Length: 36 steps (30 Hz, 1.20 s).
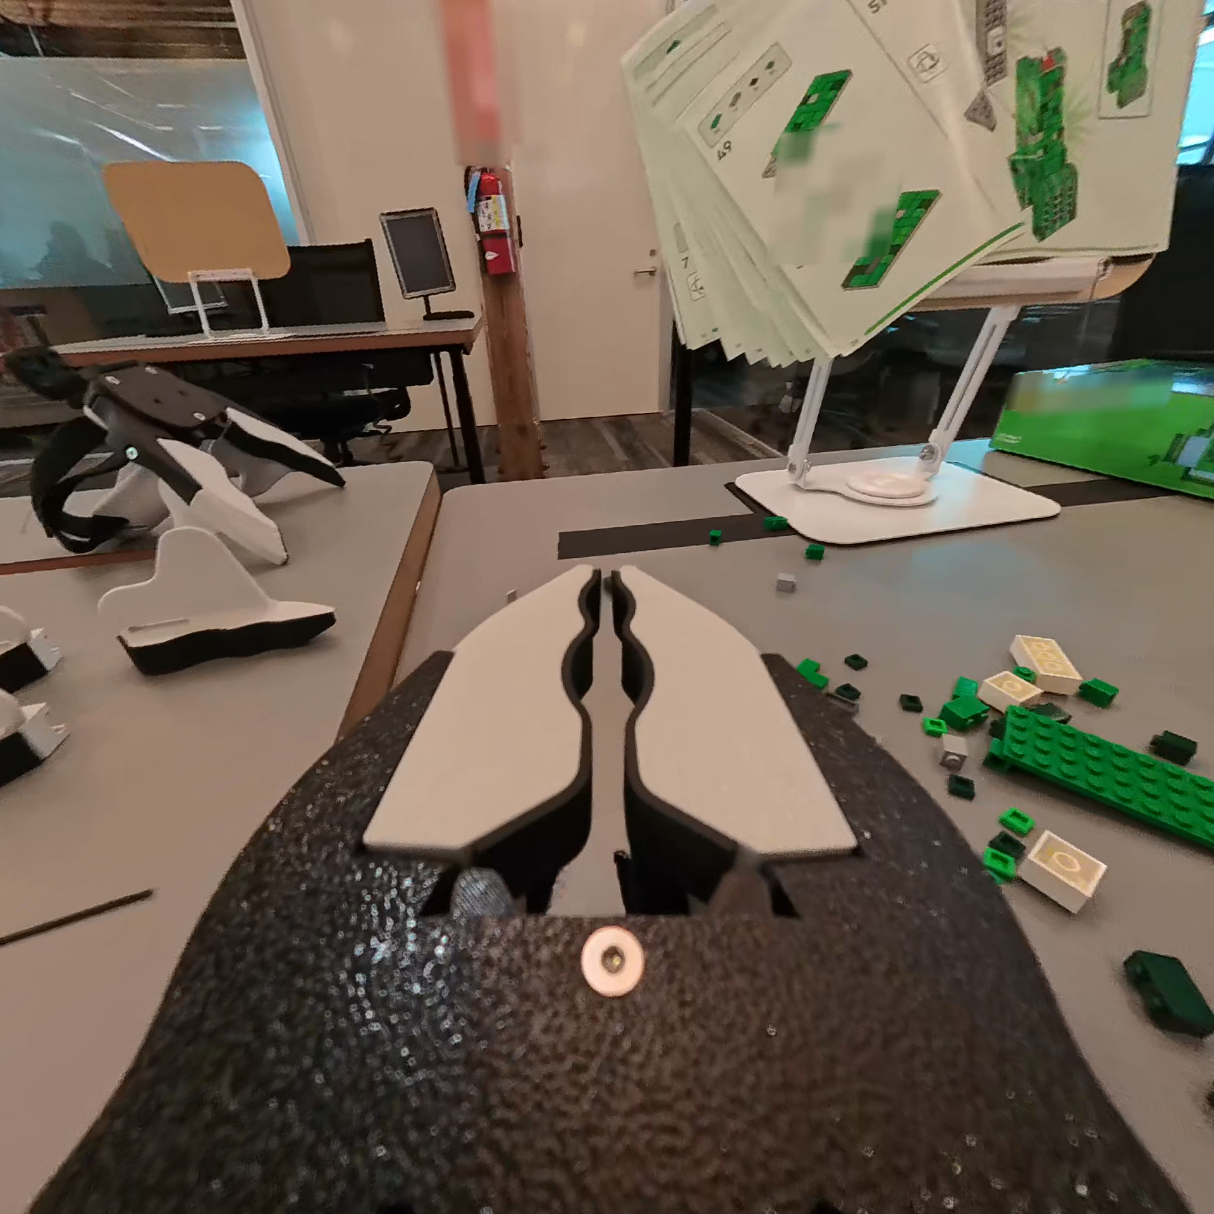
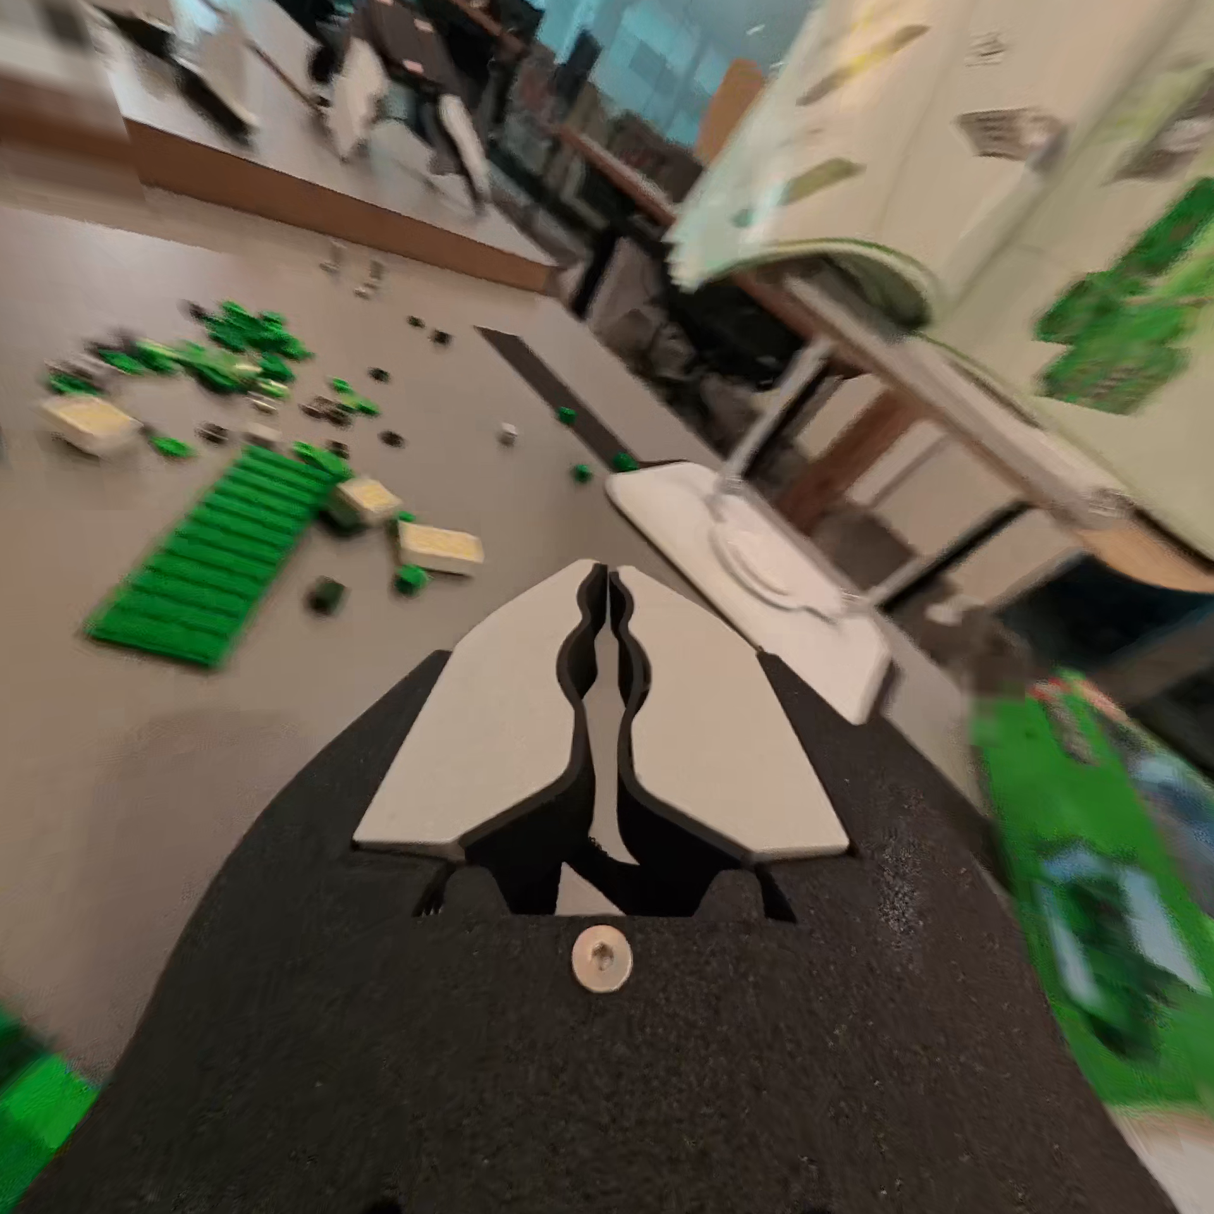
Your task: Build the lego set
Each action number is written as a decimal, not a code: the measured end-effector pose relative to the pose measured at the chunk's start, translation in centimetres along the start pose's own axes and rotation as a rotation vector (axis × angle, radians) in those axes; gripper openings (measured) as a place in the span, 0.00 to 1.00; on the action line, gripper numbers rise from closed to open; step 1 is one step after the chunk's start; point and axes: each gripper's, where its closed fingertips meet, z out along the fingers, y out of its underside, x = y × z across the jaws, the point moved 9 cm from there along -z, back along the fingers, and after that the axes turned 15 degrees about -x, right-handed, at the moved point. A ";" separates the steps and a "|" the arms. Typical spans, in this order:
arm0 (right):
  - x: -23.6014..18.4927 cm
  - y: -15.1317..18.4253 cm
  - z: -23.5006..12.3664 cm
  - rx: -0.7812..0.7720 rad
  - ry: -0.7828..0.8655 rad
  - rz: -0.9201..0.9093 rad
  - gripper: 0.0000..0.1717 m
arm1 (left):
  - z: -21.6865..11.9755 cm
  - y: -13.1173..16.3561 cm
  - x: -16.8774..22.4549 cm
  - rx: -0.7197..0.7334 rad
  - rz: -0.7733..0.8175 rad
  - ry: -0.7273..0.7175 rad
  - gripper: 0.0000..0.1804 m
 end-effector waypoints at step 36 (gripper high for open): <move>-7.6 -14.0 17.8 -1.080 -0.805 0.048 0.09 | 0.2 -0.1 -0.9 0.035 -0.087 0.062 0.02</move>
